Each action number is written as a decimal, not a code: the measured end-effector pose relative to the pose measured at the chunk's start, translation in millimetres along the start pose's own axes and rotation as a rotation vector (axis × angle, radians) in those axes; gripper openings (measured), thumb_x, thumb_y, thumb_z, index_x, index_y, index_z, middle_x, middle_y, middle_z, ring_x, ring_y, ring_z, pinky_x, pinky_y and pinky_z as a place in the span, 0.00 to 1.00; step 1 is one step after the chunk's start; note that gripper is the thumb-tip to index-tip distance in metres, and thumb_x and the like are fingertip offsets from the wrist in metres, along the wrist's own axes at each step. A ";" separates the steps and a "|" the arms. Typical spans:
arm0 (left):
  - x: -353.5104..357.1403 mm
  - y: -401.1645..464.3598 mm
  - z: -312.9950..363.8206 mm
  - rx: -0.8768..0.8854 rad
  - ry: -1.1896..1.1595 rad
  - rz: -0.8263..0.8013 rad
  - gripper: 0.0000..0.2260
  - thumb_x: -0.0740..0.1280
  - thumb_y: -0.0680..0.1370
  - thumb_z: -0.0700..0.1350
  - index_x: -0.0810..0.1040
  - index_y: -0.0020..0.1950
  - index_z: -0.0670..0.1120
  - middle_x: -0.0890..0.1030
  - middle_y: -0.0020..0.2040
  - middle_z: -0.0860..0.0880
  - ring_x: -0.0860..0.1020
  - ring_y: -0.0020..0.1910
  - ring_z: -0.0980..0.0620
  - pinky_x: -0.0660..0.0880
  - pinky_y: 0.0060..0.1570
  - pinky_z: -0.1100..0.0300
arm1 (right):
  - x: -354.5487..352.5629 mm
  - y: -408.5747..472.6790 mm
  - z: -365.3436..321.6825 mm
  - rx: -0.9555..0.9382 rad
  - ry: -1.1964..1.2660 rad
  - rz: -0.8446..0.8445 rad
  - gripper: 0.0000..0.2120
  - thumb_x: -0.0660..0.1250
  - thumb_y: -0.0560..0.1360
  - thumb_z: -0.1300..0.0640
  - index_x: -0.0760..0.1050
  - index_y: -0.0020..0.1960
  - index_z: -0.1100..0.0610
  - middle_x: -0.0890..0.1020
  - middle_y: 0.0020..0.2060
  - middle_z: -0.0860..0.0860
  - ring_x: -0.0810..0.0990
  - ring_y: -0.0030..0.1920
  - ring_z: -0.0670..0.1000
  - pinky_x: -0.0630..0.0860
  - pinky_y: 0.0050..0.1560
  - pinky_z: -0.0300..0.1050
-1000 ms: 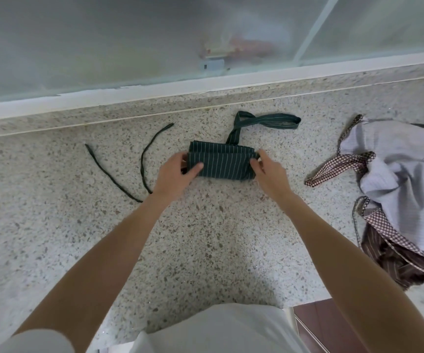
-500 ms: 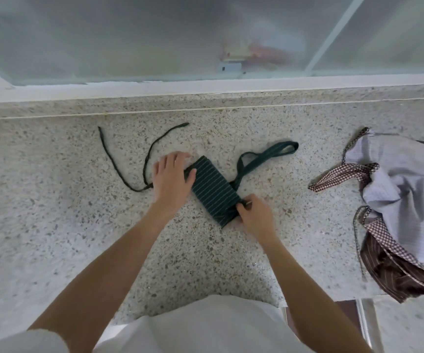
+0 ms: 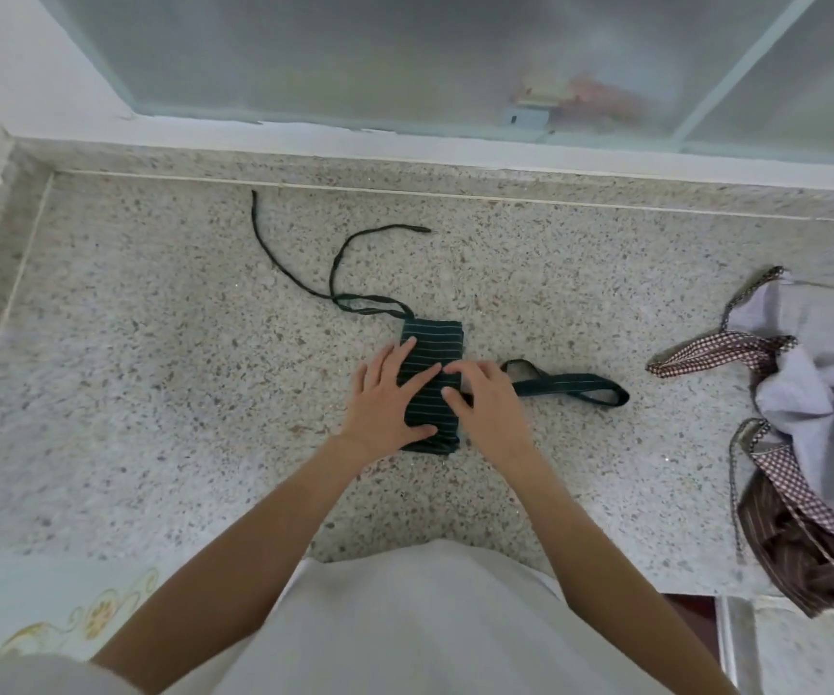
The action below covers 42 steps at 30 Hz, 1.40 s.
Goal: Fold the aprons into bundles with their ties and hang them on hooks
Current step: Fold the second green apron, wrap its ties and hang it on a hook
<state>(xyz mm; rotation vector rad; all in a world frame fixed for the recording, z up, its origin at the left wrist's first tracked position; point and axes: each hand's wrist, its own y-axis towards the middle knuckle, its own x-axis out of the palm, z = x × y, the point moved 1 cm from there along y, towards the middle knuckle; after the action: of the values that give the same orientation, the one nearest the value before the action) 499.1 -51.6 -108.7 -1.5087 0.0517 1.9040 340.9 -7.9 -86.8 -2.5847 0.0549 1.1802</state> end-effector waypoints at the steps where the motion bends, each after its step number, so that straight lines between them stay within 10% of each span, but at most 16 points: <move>1: -0.6 -1.3 1.5 -0.040 -0.084 0.019 0.38 0.68 0.70 0.62 0.52 0.75 0.60 0.46 0.76 0.47 0.47 0.74 0.43 0.55 0.70 0.43 | 5.0 5.8 1.0 -0.005 -0.062 -0.065 0.13 0.65 0.76 0.52 0.72 0.60 0.49 0.75 0.55 0.53 0.73 0.54 0.53 0.73 0.53 0.49; 5: -2.0 -1.1 5.2 -0.282 -0.696 0.077 0.32 0.71 0.72 0.48 0.60 0.72 0.55 0.69 0.62 0.45 0.73 0.57 0.48 0.73 0.56 0.56 | 14.9 12.6 8.2 0.096 -0.054 -0.112 0.15 0.68 0.74 0.53 0.70 0.59 0.46 0.75 0.53 0.54 0.74 0.52 0.56 0.73 0.55 0.55; 10: -15.6 9.1 5.4 -0.376 -1.077 0.003 0.28 0.71 0.71 0.35 0.65 0.65 0.54 0.81 0.54 0.44 0.80 0.47 0.50 0.79 0.48 0.52 | 15.5 8.4 7.8 0.125 -0.006 -0.064 0.17 0.67 0.75 0.53 0.68 0.61 0.47 0.74 0.52 0.54 0.74 0.49 0.54 0.74 0.51 0.51; 15: -29.6 4.4 6.6 -0.312 -1.394 0.102 0.27 0.69 0.71 0.29 0.70 0.63 0.52 0.80 0.53 0.46 0.79 0.52 0.51 0.79 0.47 0.61 | -3.9 14.8 6.5 0.072 0.746 -0.202 0.28 0.67 0.72 0.70 0.65 0.63 0.46 0.75 0.60 0.60 0.77 0.58 0.56 0.78 0.55 0.49; 21: -29.5 0.4 4.2 -0.125 -0.428 0.288 0.34 0.74 0.69 0.42 0.63 0.71 0.49 0.75 0.60 0.46 0.73 0.58 0.48 0.73 0.55 0.53 | -6.1 16.6 -4.7 -0.212 -0.106 0.112 0.33 0.74 0.66 0.63 0.67 0.68 0.54 0.78 0.56 0.53 0.72 0.56 0.54 0.71 0.58 0.51; 26: -14.8 -13.5 -1.0 0.015 -0.057 0.488 0.21 0.77 0.63 0.50 0.76 0.53 0.47 0.75 0.47 0.46 0.74 0.47 0.46 0.75 0.43 0.54 | 6.2 -12.7 9.3 -0.377 -0.449 0.353 0.24 0.75 0.66 0.56 0.72 0.60 0.56 0.79 0.46 0.54 0.72 0.49 0.55 0.67 0.52 0.49; 32: 6.7 -24.3 -13.9 0.335 0.052 0.473 0.18 0.72 0.67 0.54 0.72 0.49 0.47 0.78 0.61 0.50 0.74 0.61 0.50 0.64 0.60 0.54 | 12.4 -33.3 28.3 -0.541 -0.514 0.205 0.25 0.71 0.68 0.41 0.68 0.56 0.55 0.67 0.70 0.54 0.61 0.72 0.56 0.58 0.69 0.62; 42: 0.5 -0.6 -20.8 0.269 -0.156 0.155 0.26 0.75 0.67 0.51 0.73 0.62 0.47 0.78 0.59 0.50 0.76 0.59 0.49 0.65 0.62 0.56 | 11.1 -2.9 36.6 -0.401 -0.313 -0.001 0.25 0.74 0.67 0.50 0.73 0.60 0.56 0.80 0.56 0.50 0.76 0.61 0.53 0.60 0.70 0.50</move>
<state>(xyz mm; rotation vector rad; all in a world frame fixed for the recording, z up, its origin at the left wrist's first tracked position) 516.9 -59.9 -115.6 -1.2037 0.3487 2.0376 321.9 6.3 -116.9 -2.6799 -0.2768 1.7316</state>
